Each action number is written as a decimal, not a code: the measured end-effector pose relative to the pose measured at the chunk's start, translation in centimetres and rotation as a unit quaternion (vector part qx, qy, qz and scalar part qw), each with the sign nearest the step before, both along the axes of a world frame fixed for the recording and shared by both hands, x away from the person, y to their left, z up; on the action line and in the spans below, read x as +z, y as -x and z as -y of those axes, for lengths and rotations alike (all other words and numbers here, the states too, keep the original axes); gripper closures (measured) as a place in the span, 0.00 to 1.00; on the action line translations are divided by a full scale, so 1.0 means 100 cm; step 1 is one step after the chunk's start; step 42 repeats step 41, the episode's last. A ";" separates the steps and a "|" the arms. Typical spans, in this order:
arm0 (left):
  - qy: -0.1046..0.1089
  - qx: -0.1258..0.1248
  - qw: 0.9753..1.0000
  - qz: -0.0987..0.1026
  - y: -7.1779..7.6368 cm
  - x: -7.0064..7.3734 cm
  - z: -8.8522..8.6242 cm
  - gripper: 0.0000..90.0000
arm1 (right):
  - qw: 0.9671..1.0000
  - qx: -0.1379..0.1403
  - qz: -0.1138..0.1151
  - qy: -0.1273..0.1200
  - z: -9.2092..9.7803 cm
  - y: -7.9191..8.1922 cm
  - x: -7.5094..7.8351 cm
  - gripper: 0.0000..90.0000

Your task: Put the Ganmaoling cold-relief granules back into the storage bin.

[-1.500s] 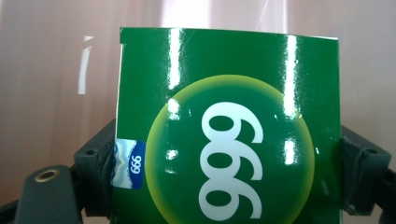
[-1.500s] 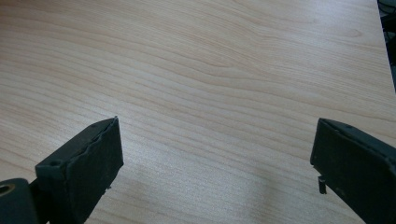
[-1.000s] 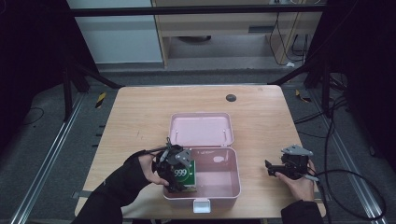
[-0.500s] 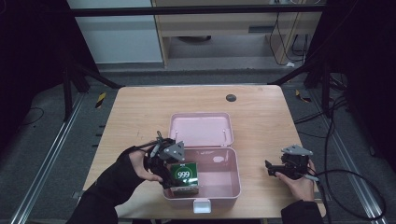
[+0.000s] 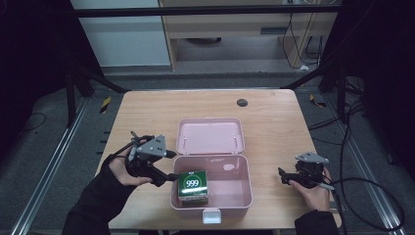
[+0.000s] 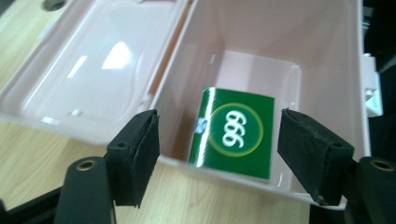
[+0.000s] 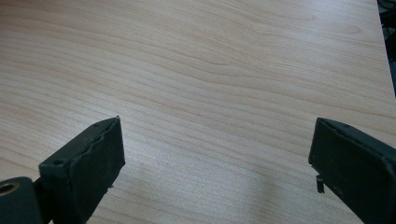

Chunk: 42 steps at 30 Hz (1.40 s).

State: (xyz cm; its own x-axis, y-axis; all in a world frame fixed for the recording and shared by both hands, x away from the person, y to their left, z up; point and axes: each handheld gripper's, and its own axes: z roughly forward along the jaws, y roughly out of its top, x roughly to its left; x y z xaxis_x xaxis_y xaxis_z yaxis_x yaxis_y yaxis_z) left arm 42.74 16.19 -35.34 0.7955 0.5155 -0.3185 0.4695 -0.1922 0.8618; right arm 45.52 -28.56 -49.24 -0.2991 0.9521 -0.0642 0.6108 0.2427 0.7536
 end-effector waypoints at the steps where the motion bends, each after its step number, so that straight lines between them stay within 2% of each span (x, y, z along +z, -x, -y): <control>1: 0.002 0.007 1.000 0.001 0.000 -0.001 -0.003 0.33 | 1.000 0.001 0.001 0.001 0.000 0.000 0.000 0.05; 6: 0.011 0.037 0.999 0.009 -0.003 -0.010 -0.028 0.36 | 1.000 -0.004 0.014 -0.001 0.000 0.002 0.003 0.08; 8: 0.005 0.050 0.999 0.015 -0.005 -0.016 -0.038 0.36 | 1.000 -0.004 0.018 -0.001 0.000 0.002 0.003 0.09; 12: 0.009 0.075 0.997 0.015 -0.007 -0.028 -0.054 0.37 | 1.000 -0.002 0.019 0.001 -0.001 0.003 0.004 0.10; 17: 0.018 0.117 0.993 0.019 -0.014 -0.045 -0.072 0.36 | 1.000 -0.004 0.025 -0.001 -0.001 0.004 0.005 0.11; 22: 0.023 0.172 0.985 0.020 -0.023 -0.064 -0.091 0.35 | 1.000 -0.002 0.021 0.002 -0.001 0.003 0.004 0.10; 23: 0.022 0.178 0.984 0.014 -0.025 -0.068 -0.096 0.35 | 1.000 -0.002 0.021 0.001 -0.001 0.003 0.004 0.10; 26: -0.002 0.205 0.979 0.012 -0.028 -0.080 -0.105 0.34 | 1.000 -0.006 0.024 0.001 -0.001 0.003 0.004 0.10; 29: -0.015 0.234 0.972 0.010 -0.030 -0.094 -0.112 0.34 | 1.000 -0.007 0.023 0.000 -0.001 0.003 0.003 0.10; 31: -0.027 0.248 0.968 0.008 -0.031 -0.102 -0.117 0.33 | 1.000 -0.008 0.024 0.000 -0.001 0.003 0.003 0.10; 34: -0.048 0.279 0.959 0.000 -0.035 -0.114 -0.127 0.31 | 1.000 -0.008 0.023 -0.001 -0.001 0.003 0.003 0.09; 35: -0.048 0.286 0.957 -0.001 -0.036 -0.116 -0.129 0.30 | 1.000 -0.007 0.023 0.000 0.000 0.003 0.002 0.09; 39: -0.069 0.320 0.945 0.001 -0.040 -0.127 -0.144 0.27 | 1.000 -0.007 0.022 0.003 0.001 0.003 0.001 0.08; 40: -0.105 0.307 0.946 -0.008 -0.039 -0.127 -0.152 0.26 | 1.000 -0.007 0.022 0.003 0.001 0.003 0.001 0.08; 42: -0.100 0.311 0.945 -0.012 -0.040 -0.128 -0.156 0.26 | 1.000 -0.007 0.022 0.003 0.001 0.002 0.001 0.07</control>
